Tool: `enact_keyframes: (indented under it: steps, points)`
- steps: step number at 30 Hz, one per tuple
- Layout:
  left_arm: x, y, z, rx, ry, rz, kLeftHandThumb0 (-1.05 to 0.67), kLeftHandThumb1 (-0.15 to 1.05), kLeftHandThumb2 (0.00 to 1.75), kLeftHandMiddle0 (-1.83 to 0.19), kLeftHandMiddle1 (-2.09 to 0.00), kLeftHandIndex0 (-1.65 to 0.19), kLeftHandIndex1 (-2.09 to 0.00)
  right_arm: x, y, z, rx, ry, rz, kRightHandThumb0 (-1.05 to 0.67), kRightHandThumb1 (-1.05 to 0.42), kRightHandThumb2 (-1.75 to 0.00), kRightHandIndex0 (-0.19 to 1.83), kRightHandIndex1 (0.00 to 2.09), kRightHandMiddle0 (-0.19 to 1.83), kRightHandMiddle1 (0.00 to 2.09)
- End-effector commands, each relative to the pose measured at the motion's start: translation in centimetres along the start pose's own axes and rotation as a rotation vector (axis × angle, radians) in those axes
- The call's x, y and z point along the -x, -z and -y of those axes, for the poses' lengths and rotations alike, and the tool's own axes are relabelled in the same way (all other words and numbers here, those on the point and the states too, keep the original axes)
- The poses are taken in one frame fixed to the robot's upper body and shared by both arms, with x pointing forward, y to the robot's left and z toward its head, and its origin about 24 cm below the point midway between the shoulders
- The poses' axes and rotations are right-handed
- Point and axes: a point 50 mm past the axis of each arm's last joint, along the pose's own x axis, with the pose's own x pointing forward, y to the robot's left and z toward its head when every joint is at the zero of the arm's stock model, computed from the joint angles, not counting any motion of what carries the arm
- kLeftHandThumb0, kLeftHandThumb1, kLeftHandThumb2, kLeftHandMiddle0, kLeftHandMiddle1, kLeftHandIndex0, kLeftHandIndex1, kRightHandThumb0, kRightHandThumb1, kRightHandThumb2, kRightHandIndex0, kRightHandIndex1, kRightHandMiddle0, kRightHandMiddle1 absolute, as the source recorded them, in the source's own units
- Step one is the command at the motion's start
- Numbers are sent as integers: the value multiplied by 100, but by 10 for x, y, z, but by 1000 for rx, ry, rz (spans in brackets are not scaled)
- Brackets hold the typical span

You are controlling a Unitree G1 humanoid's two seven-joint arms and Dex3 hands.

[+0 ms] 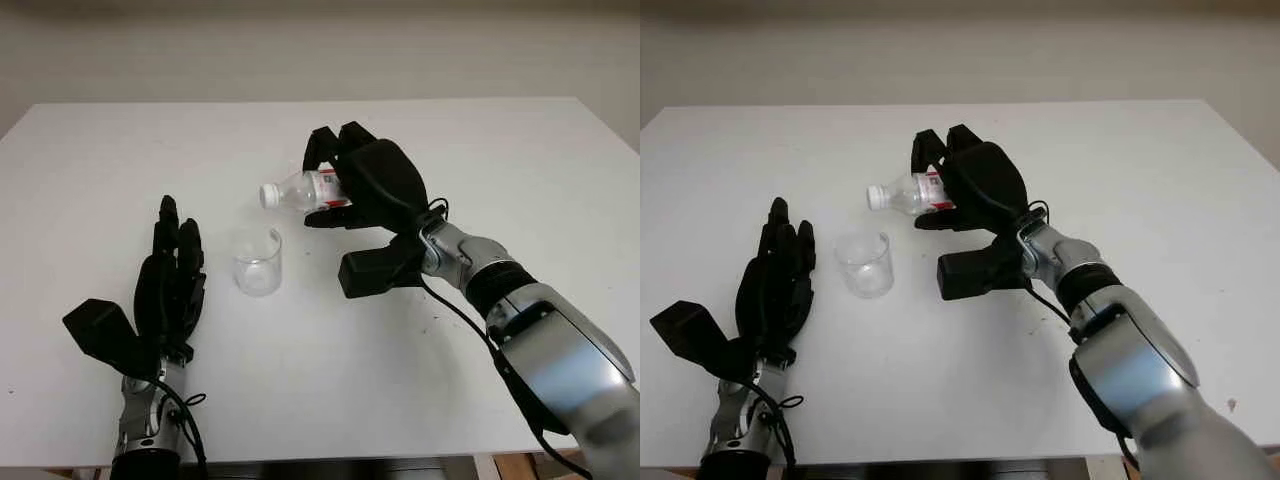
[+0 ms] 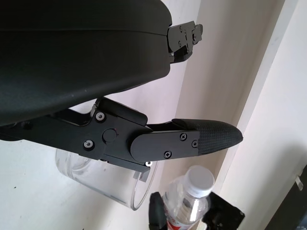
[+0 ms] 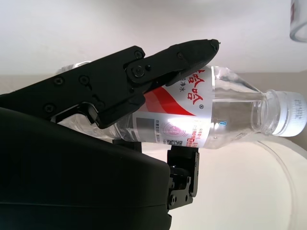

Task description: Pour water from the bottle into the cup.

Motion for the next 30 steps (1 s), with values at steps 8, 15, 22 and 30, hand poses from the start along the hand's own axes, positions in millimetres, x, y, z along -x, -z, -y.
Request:
enact_keyframes:
  steps: [8, 15, 22, 30]
  points:
    - [15, 26, -2, 34, -39, -102, -75, 105, 47, 19, -4, 19, -4, -11, 0, 18, 124, 103, 108, -42, -105, -18, 120, 209, 80, 209]
    - [15, 27, -1, 30, -42, -105, -75, 105, 49, 19, -3, 19, -3, -13, -4, 22, 189, 163, 188, -44, -105, -14, 122, 209, 82, 209]
    - [14, 27, -1, 35, -36, -101, -76, 105, 49, 19, -3, 19, -2, -15, -7, 26, 247, 190, 269, -46, -105, -15, 122, 209, 86, 209]
    - [13, 27, 0, 47, -38, -102, -75, 105, 48, 19, -2, 19, -1, -16, -8, 26, 278, 208, 300, -48, -105, -15, 123, 209, 88, 209]
